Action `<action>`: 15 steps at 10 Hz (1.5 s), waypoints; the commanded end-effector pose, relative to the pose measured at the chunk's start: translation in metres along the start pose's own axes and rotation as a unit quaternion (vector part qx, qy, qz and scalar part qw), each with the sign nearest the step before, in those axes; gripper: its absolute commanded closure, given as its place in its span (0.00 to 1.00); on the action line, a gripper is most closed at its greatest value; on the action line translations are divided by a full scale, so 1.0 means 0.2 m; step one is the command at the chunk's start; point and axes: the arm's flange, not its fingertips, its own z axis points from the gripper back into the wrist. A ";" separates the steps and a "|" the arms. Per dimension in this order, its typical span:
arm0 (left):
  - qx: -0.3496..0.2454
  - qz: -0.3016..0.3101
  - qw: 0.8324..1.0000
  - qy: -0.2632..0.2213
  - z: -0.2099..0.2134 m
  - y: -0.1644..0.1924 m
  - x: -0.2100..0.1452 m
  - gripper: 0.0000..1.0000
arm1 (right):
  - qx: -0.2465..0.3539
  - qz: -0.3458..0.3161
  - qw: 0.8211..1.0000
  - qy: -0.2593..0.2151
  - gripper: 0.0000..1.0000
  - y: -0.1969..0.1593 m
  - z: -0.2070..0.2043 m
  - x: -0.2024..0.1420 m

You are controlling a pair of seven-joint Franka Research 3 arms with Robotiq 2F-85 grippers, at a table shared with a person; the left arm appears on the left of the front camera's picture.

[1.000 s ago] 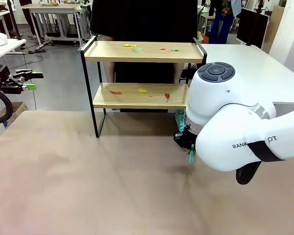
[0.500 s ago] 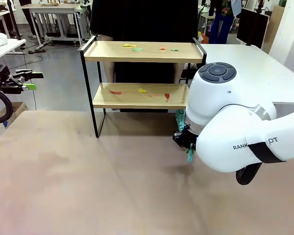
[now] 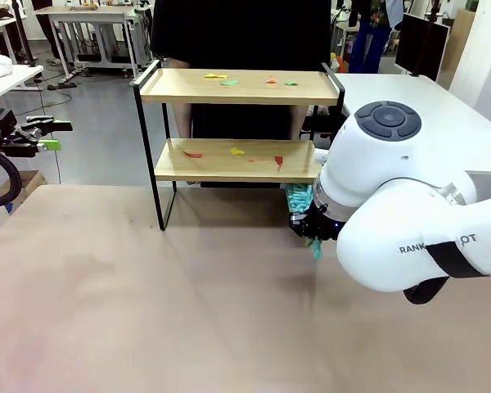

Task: Clean the shelf.
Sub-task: Clean the specific section of the Shelf indicated by the human with the Duster.

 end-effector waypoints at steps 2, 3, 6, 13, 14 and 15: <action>0.000 -0.002 1.000 -0.001 0.00 0.00 0.01 0.00 | 0.057 0.051 0.997 0.014 0.87 -0.14 0.04 -0.06; 0.000 -0.002 1.000 -0.001 0.00 0.00 0.01 0.00 | 0.071 0.071 0.995 0.019 0.87 -0.15 0.05 -0.07; 0.000 -0.002 1.000 -0.001 0.00 0.00 0.01 0.00 | 0.143 0.168 0.975 0.010 0.87 -0.18 0.12 -0.09; 0.000 -0.002 1.000 -0.001 0.00 0.00 0.01 0.00 | 0.215 0.331 0.917 0.048 0.87 -0.32 0.25 -0.15; 0.000 -0.002 1.000 -0.001 0.00 0.00 0.01 0.00 | 0.238 0.348 0.904 0.067 0.87 -0.36 0.28 -0.15; 0.000 -0.002 1.000 -0.001 0.00 0.00 0.01 0.00 | 0.245 0.374 0.891 0.075 0.87 -0.39 0.32 -0.16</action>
